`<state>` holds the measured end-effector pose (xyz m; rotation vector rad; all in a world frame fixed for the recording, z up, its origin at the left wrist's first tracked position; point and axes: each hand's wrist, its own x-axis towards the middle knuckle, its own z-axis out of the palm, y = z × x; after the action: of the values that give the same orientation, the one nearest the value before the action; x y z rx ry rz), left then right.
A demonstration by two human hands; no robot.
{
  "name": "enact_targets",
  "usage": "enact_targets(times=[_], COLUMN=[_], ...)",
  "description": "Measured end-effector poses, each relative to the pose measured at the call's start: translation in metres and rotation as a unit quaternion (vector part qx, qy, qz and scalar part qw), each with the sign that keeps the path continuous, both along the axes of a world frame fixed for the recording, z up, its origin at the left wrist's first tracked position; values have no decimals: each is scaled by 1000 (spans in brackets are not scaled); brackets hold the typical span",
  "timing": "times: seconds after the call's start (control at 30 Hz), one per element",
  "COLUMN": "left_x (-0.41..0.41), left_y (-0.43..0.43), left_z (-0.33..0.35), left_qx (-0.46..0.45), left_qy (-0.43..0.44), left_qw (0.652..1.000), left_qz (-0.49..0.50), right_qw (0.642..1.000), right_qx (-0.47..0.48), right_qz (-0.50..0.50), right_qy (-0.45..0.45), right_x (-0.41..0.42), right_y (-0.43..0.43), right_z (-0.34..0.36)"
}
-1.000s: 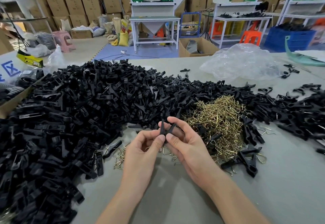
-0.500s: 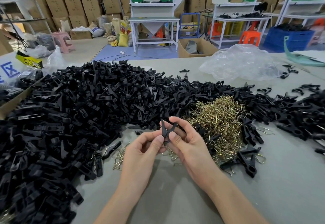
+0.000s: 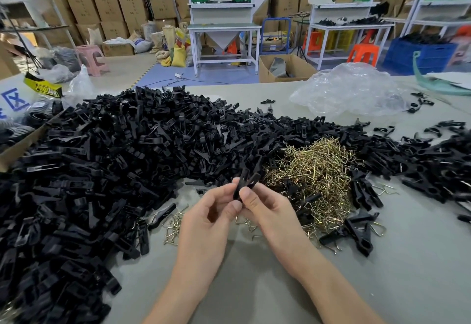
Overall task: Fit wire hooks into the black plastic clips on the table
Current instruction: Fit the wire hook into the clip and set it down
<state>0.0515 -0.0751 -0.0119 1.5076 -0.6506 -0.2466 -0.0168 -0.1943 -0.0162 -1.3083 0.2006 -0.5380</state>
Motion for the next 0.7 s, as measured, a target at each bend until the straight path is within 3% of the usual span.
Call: enact_targets(times=[0.13, 0.23, 0.37, 0.47, 0.7], left_x=[4, 15, 34, 36, 37], left_y=[2, 10, 26, 30, 27], left_z=[2, 0, -1, -5, -4], left_qx=[30, 129, 307, 427, 434], left_qy=[-21, -128, -278, -313, -339], left_qw=[999, 981, 903, 844, 831], left_qz=[30, 63, 114, 85, 75], right_qw=[1000, 999, 993, 990, 982], right_qx=[-19, -29, -72, -88, -131], right_qz=[-9, -41, -86, -99, -110], right_qy=[3, 3, 29, 46, 81], right_x=[0, 1, 2, 1, 3], right_y=[2, 1, -3, -3, -3], right_z=[0, 0, -2, -3, -7])
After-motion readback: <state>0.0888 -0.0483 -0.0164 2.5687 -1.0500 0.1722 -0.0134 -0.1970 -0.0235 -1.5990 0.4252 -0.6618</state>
